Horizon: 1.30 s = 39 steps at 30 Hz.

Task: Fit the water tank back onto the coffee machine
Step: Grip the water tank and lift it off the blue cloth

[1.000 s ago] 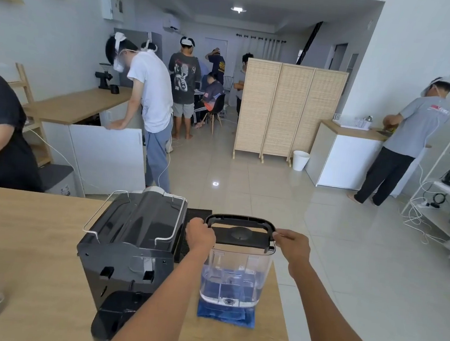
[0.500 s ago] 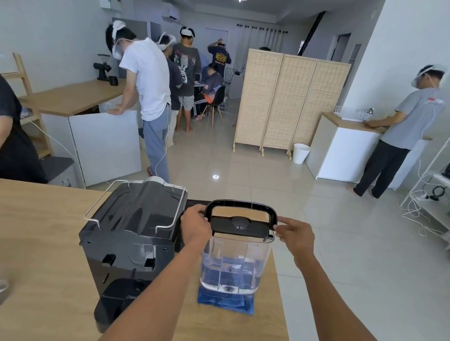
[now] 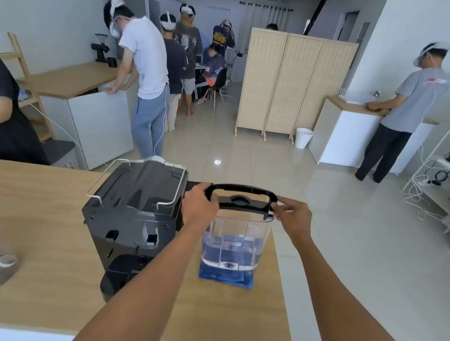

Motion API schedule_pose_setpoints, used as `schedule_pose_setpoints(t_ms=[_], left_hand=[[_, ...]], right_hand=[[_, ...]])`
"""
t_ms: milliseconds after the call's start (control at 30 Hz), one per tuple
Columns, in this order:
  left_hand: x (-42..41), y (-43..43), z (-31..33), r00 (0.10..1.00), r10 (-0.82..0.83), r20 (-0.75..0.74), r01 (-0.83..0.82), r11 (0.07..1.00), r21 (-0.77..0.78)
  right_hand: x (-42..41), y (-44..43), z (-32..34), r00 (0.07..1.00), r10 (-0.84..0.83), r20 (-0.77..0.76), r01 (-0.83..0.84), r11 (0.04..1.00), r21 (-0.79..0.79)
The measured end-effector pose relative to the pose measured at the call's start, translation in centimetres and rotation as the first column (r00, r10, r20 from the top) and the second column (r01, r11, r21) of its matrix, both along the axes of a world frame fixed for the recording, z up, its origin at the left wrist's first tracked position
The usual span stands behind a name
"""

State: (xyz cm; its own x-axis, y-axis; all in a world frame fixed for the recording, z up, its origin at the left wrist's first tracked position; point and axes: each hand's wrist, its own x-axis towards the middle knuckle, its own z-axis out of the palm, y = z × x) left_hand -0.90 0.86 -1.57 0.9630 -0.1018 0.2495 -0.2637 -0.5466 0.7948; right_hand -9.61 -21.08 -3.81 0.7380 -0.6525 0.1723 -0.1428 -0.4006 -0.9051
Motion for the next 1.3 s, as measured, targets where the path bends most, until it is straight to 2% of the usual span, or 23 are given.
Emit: schedule_pose_setpoints(t_ms=[67,300,433,533,767,1133,1200,1300], left_hand=[[-0.5,0.0,0.1,1.000,-0.024,0.016,0.024,1.000,-0.001],[-0.2,0.1,-1.3,0.996,0.071,-0.052,-0.073,0.996,-0.051],[-1.7,0.6,-1.7,0.997,0.049,-0.052,-0.052,0.996,-0.076],[-2.8,1.0,-2.4,0.999,0.036,-0.017,-0.037,0.998,-0.052],[-4.2,1.0,-3.0,1.000,0.010,-0.020,-0.009,0.996,0.092],[-4.0,1.2,-2.2,0.998,-0.030,-0.059,0.033,0.999,0.041],[-3.8,1.2,-2.3,0.995,-0.070,-0.073,0.072,0.997,0.038],[-2.9,0.8,-3.2,0.965,-0.206,-0.161,0.228,0.965,0.131]], right_hand=[[-0.3,0.2,0.0,1.000,0.001,0.013,-0.001,1.000,-0.009],[-1.2,0.6,0.4,1.000,-0.002,-0.001,0.002,0.999,-0.048],[-2.1,0.7,-0.7,0.998,0.016,0.056,-0.021,0.995,0.096],[-2.6,1.2,-1.3,0.997,0.015,0.071,-0.024,0.990,0.139],[-2.7,2.4,-2.0,1.000,0.003,-0.020,-0.004,0.999,-0.036],[-2.4,2.3,-2.0,0.999,0.006,-0.051,-0.010,0.997,-0.078],[-2.4,2.3,-2.0,0.999,0.014,-0.036,-0.017,0.996,-0.083],[-2.3,2.2,-2.0,0.999,0.022,-0.038,-0.026,0.994,-0.109]])
